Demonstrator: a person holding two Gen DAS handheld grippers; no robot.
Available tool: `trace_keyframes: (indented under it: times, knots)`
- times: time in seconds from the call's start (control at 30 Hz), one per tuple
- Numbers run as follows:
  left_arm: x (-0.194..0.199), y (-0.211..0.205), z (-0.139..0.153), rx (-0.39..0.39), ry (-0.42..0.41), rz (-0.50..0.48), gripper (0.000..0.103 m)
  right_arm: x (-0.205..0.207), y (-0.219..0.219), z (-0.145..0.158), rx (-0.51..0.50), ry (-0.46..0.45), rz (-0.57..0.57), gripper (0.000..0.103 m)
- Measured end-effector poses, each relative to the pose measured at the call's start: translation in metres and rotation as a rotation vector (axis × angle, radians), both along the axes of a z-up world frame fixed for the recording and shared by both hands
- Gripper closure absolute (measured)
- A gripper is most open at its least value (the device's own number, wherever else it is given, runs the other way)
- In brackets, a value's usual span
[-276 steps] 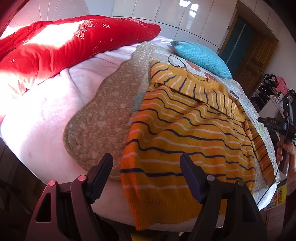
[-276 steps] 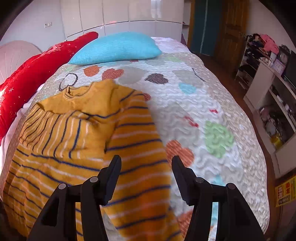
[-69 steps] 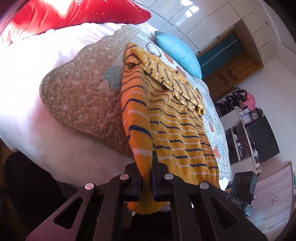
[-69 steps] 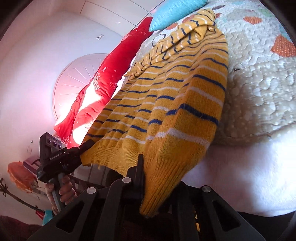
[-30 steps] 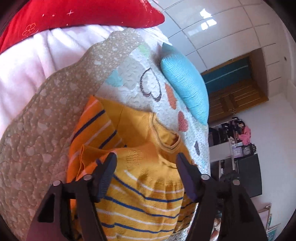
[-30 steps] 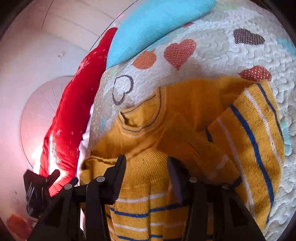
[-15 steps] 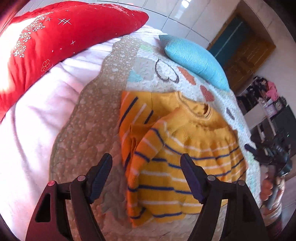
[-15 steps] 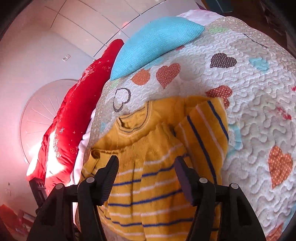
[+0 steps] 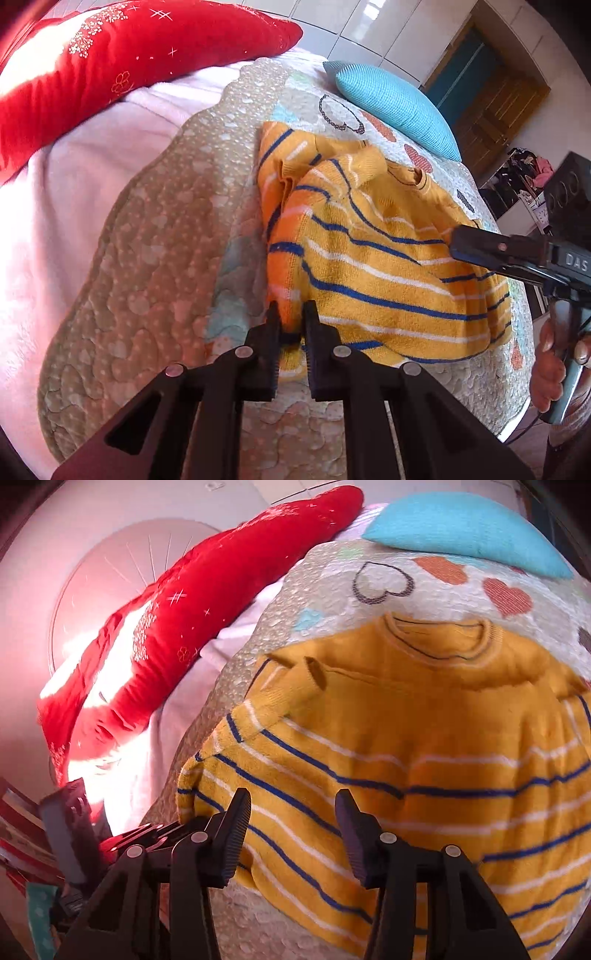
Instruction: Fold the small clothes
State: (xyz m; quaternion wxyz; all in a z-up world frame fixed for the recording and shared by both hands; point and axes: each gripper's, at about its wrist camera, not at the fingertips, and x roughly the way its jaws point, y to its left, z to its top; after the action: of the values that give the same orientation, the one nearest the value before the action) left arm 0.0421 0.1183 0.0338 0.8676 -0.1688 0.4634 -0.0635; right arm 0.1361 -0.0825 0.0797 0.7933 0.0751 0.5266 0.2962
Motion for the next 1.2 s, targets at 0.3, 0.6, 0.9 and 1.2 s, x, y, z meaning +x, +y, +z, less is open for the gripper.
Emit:
trace_keyframes:
  times: [0.3, 0.6, 0.9, 1.2]
  knots:
    - [-0.027, 0.041, -0.024, -0.212, -0.12, 0.008, 0.096, 0.077, 0.129, -0.045, -0.269, -0.027, 0.086, 0.048]
    - [-0.042, 0.051, -0.041, -0.352, -0.187, -0.018, 0.078, 0.096, 0.171, -0.038, -0.355, -0.048, 0.114, 0.031]
    - [-0.049, 0.043, -0.039, -0.293, -0.2, -0.001, 0.074, 0.064, 0.13, 0.023, -0.24, -0.143, 0.016, 0.043]
    - [-0.049, 0.051, -0.04, -0.332, -0.191, -0.011, 0.069, 0.037, 0.132, -0.032, -0.46, -0.19, 0.029, 0.056]
